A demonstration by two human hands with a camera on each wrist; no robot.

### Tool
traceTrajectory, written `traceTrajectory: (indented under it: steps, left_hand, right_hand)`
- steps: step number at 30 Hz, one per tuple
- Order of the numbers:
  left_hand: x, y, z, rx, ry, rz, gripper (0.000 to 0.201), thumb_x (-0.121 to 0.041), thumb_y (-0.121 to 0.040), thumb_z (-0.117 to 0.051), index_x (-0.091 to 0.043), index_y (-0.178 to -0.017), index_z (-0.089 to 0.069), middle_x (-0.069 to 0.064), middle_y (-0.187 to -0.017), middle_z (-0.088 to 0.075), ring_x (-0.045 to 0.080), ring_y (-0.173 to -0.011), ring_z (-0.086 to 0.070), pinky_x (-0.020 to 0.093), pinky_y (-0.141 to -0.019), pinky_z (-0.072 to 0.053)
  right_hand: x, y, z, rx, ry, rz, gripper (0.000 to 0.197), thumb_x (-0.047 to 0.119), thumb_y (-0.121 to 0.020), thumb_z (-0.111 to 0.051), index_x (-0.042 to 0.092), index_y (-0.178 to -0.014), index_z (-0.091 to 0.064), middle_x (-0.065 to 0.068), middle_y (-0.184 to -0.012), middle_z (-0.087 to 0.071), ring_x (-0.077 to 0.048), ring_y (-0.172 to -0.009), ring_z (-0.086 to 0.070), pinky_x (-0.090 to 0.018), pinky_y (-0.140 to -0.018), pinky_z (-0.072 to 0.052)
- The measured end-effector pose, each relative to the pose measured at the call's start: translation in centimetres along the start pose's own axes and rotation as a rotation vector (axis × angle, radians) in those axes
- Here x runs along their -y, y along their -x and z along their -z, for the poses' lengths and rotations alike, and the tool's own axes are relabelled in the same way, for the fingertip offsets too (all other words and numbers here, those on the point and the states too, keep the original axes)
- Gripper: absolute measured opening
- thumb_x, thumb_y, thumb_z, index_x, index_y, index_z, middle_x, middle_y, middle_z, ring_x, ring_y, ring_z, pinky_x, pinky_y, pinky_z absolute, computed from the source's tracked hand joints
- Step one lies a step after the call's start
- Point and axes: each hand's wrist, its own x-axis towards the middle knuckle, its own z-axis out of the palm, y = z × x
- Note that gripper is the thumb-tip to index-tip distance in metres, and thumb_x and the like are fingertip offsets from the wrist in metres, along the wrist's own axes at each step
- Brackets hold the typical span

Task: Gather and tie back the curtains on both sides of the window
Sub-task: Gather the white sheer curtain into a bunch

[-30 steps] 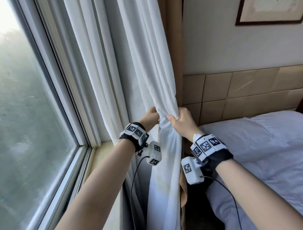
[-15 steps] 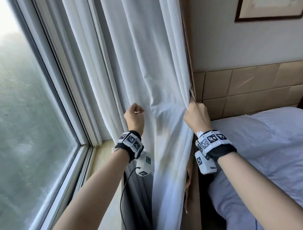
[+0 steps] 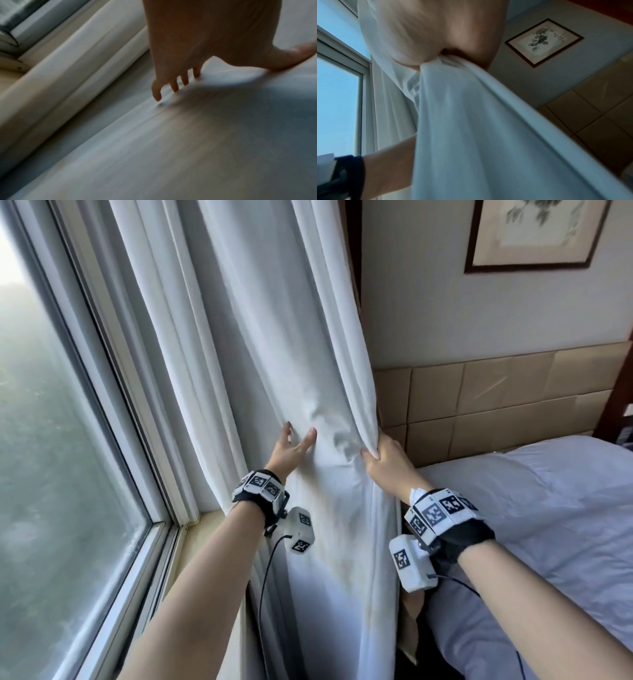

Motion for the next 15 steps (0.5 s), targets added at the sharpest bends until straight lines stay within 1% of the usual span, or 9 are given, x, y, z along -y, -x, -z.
traceTrajectory:
  steps: [2,3,5,6,8,10,12,13,15]
  left_hand:
    - [-0.7,0.1,-1.6,0.087,0.032,-0.031,0.053,-0.033,-0.098,-0.050,-0.008,-0.143,-0.037,0.012,-0.142,-0.047,0.025,-0.128,-0.048,0.040,-0.107,-0.039]
    - [-0.9,0.1,-2.3,0.121,0.070,-0.064,0.042,-0.028,-0.100,-0.046,-0.004,-0.135,-0.046,0.014,-0.128,-0.058,0.023,-0.114,-0.058,0.038,-0.097,-0.046]
    - [-1.6,0.9,-3.7,0.186,0.148,-0.083,0.030,-0.019,-0.101,-0.043,0.002,-0.119,-0.056,0.010,-0.100,-0.066,0.015,-0.086,-0.065,0.030,-0.078,-0.054]
    - [-2.1,1.4,-4.3,0.220,0.172,-0.074,0.028,-0.018,-0.100,-0.045,0.003,-0.114,-0.059,0.011,-0.097,-0.066,0.016,-0.083,-0.065,0.033,-0.076,-0.054]
    - [-2.5,2.1,-5.3,0.273,0.210,-0.064,0.021,-0.014,-0.093,-0.055,0.002,-0.103,-0.064,0.015,-0.095,-0.067,0.023,-0.085,-0.064,0.039,-0.079,-0.053]
    - [-2.9,2.6,-5.7,0.262,0.249,-0.069,0.007,-0.004,-0.088,-0.060,-0.004,-0.091,-0.066,0.013,-0.088,-0.068,0.023,-0.080,-0.065,0.038,-0.076,-0.053]
    - [-3.1,2.8,-5.9,0.265,0.281,-0.085,0.009,-0.002,-0.085,-0.063,-0.004,-0.092,-0.067,0.014,-0.089,-0.069,0.023,-0.080,-0.066,0.037,-0.075,-0.055]
    - [-3.2,2.7,-5.9,0.255,0.273,-0.100,0.011,-0.003,-0.084,-0.062,-0.002,-0.093,-0.067,0.015,-0.089,-0.068,0.023,-0.079,-0.065,0.037,-0.073,-0.055]
    - [-3.6,2.8,-5.8,0.149,0.182,-0.145,0.007,-0.006,-0.085,-0.056,-0.002,-0.084,-0.062,0.009,-0.074,-0.060,0.016,-0.066,-0.055,0.028,-0.058,-0.047]
  right_hand:
    - [0.0,-0.1,0.3,0.003,-0.043,-0.008,0.036,0.017,-0.089,-0.041,0.006,-0.120,-0.057,-0.019,-0.115,-0.064,-0.037,-0.109,-0.058,-0.041,-0.091,-0.049]
    - [0.1,-0.2,0.4,0.008,-0.053,-0.017,0.040,0.021,-0.087,-0.039,0.007,-0.120,-0.057,-0.018,-0.116,-0.063,-0.036,-0.105,-0.059,-0.039,-0.086,-0.051]
    - [0.2,-0.4,0.8,0.028,-0.035,-0.046,0.038,0.021,-0.091,-0.038,0.005,-0.121,-0.056,-0.018,-0.112,-0.063,-0.031,-0.087,-0.059,-0.029,-0.066,-0.048]
    - [0.2,-0.6,0.8,0.030,-0.017,-0.049,0.037,0.017,-0.094,-0.037,0.004,-0.124,-0.054,-0.017,-0.110,-0.062,-0.030,-0.082,-0.057,-0.026,-0.059,-0.044]
    - [0.2,-0.9,0.7,0.004,0.007,-0.030,0.038,0.015,-0.096,-0.038,0.008,-0.131,-0.050,-0.020,-0.113,-0.062,-0.034,-0.087,-0.059,-0.026,-0.062,-0.039]
    - [0.2,-1.1,0.5,-0.007,0.008,-0.024,0.034,0.017,-0.096,-0.038,0.011,-0.126,-0.052,-0.023,-0.113,-0.063,-0.032,-0.085,-0.058,-0.025,-0.064,-0.037]
    - [0.0,-1.2,0.4,-0.003,0.010,-0.031,0.033,0.019,-0.097,-0.037,0.011,-0.123,-0.055,-0.023,-0.111,-0.064,-0.033,-0.086,-0.059,-0.026,-0.064,-0.037]
    - [-0.1,-1.2,0.5,-0.004,0.013,-0.034,0.034,0.019,-0.097,-0.037,0.011,-0.125,-0.054,-0.024,-0.112,-0.063,-0.036,-0.091,-0.060,-0.026,-0.067,-0.038]
    - [-0.2,-1.0,0.8,-0.030,0.060,-0.023,0.041,0.016,-0.095,-0.038,0.013,-0.136,-0.045,-0.028,-0.115,-0.061,-0.043,-0.099,-0.059,-0.028,-0.075,-0.042]
